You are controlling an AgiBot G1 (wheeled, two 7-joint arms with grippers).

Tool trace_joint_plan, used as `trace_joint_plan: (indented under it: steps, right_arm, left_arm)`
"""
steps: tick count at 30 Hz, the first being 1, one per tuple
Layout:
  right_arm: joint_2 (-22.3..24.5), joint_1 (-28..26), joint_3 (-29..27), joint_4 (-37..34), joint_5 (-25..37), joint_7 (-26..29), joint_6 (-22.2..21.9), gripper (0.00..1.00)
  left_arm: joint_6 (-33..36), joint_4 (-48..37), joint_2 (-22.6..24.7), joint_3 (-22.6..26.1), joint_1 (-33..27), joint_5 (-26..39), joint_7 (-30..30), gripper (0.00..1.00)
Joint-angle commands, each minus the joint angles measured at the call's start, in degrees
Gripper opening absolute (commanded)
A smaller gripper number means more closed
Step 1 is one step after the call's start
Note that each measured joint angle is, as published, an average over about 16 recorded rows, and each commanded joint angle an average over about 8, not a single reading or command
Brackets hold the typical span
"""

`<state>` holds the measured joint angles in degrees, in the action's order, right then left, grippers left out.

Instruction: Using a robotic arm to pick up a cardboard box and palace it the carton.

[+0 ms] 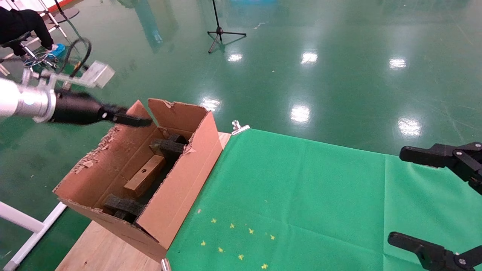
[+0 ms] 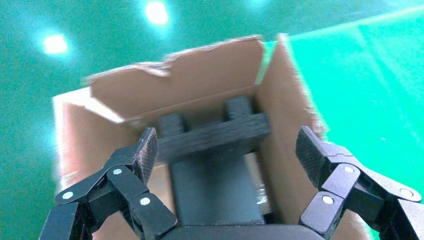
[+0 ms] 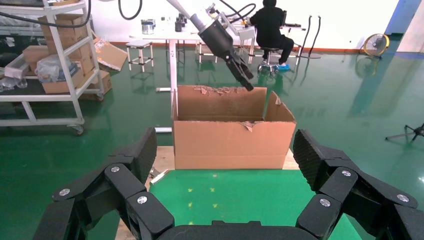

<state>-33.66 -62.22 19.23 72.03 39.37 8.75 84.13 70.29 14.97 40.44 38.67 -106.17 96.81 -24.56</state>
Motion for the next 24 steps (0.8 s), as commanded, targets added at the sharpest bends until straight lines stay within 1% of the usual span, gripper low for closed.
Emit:
trace_joint_plan:
  steps: [1,24]
  right_arm:
    - [0.0,0.0,0.0,0.0,0.0,0.0,0.0,1.0]
    - [0.0,-0.01,0.01,0.0,-0.01,-0.01,0.0,1.0]
  left_arm:
    - [0.52,1.66,-0.18,-0.64,1.19,-1.54,0.37,1.0]
    - [6.64,25.07,-2.33,-9.69,19.04,-23.5,5.9,1.0]
